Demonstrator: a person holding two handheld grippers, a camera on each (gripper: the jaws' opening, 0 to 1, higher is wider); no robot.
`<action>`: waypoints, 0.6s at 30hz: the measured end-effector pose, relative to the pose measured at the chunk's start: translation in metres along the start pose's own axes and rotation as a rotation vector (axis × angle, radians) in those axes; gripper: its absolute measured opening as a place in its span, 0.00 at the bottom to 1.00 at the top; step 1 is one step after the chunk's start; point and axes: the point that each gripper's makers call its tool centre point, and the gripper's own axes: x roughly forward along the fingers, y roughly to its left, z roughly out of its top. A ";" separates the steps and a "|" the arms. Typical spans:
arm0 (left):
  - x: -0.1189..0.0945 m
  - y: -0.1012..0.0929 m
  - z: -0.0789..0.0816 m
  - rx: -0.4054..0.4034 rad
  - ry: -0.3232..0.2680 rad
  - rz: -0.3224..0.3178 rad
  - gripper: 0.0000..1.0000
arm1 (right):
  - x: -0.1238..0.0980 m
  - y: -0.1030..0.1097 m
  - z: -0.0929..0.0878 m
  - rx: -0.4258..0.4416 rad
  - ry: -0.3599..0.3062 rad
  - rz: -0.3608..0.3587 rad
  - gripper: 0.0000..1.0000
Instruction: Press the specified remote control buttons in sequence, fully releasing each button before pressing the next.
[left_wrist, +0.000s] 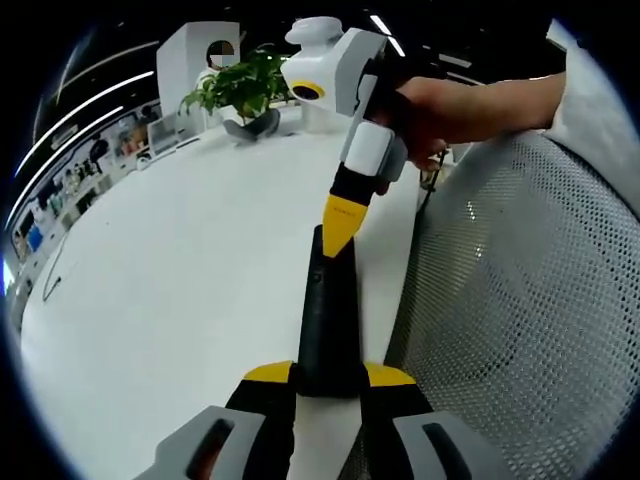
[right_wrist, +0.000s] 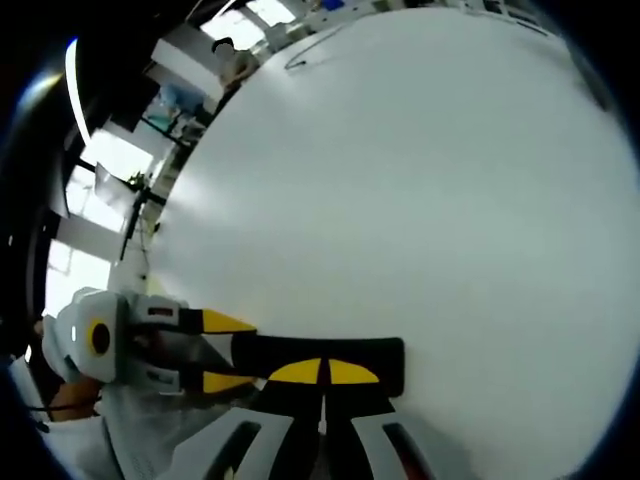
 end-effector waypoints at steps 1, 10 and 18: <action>0.000 0.000 0.000 -0.002 0.001 -0.001 0.24 | 0.000 0.000 0.000 0.010 0.000 0.003 0.00; 0.002 -0.003 0.003 0.008 -0.006 -0.012 0.24 | -0.003 0.011 0.008 0.058 -0.039 0.091 0.00; 0.004 -0.008 0.005 0.028 -0.010 -0.032 0.24 | 0.003 0.013 0.001 0.109 0.001 0.128 0.00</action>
